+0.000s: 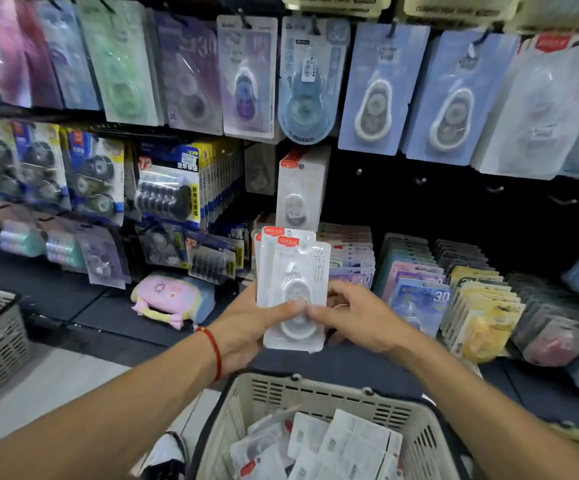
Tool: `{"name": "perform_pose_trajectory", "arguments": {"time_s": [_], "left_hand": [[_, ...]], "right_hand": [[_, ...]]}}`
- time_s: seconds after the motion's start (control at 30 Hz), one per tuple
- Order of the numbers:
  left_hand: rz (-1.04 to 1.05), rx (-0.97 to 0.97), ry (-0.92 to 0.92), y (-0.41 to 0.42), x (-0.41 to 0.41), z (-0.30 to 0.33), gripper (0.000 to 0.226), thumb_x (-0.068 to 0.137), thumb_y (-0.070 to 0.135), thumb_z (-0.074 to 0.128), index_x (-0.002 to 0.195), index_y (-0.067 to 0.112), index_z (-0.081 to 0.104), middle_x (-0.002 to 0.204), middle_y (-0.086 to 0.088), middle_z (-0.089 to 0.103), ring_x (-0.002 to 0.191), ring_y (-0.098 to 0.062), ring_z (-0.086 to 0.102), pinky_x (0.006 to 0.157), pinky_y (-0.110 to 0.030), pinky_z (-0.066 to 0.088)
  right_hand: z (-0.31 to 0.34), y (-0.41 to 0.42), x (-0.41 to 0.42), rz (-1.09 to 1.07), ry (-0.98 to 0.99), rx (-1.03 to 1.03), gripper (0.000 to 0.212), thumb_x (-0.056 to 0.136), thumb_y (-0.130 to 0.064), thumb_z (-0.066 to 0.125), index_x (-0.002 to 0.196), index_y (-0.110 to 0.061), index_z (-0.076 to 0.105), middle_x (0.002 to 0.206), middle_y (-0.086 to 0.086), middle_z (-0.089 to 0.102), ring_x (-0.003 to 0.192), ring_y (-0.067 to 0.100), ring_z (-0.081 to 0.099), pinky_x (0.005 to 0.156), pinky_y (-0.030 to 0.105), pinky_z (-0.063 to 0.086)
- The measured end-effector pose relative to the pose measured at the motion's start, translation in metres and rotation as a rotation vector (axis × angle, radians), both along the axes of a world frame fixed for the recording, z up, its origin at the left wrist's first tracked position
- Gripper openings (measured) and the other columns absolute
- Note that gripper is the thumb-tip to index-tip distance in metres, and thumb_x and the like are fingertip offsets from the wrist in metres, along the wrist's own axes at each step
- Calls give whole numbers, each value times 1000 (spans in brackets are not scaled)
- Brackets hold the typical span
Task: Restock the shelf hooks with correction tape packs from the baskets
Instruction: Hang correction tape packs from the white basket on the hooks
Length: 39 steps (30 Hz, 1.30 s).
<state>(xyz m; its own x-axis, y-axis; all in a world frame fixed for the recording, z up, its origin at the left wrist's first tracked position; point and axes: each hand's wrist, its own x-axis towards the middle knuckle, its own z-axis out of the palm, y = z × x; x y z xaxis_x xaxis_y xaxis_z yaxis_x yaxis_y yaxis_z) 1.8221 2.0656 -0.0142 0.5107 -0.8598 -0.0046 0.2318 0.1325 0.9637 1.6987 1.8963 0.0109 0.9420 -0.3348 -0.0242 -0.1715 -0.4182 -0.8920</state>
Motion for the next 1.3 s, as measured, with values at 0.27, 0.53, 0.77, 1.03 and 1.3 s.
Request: {"name": "perform_pose_trajectory", "arguments": {"time_s": [0.27,0.53,0.77,1.03,1.3], "left_hand": [[176,-107,113,-8,46,27,49,101,39,59,146,21,55,137,-13,69,125,-35,67,102,-57,55],[644,-60,-36,0,70,22,36,97,38,70,132,32,63,116,-1,77,105,-26,76,79,-51,65],[718,-117,-105,-2,70,25,30,96,36,72,125,38,66,109,8,78,96,-15,77,69,-44,66],[761,-116,-102,-2,65,30,32,95,35,74,126,36,67,112,7,78,104,-18,76,81,-51,65],[762,-138,-75,-12,53,33,35,94,34,75,128,32,66,111,4,78,101,-19,76,71,-45,65]], "right_hand": [[12,-6,50,-119,-244,51,38,78,-50,80,108,-28,72,100,-8,80,90,16,78,81,44,64],[32,-31,97,-180,-445,52,17,102,-29,67,118,-33,63,107,-13,79,93,1,74,68,14,53],[28,-30,114,-296,-473,10,20,99,-41,68,117,-30,66,98,-13,79,69,0,69,56,20,48],[30,-20,112,-383,-514,-29,22,97,-47,67,93,-25,65,76,5,71,49,18,55,50,40,48],[21,-37,102,-430,53,-324,65,97,-64,56,139,-15,50,105,-1,70,84,14,68,62,33,49]]}}
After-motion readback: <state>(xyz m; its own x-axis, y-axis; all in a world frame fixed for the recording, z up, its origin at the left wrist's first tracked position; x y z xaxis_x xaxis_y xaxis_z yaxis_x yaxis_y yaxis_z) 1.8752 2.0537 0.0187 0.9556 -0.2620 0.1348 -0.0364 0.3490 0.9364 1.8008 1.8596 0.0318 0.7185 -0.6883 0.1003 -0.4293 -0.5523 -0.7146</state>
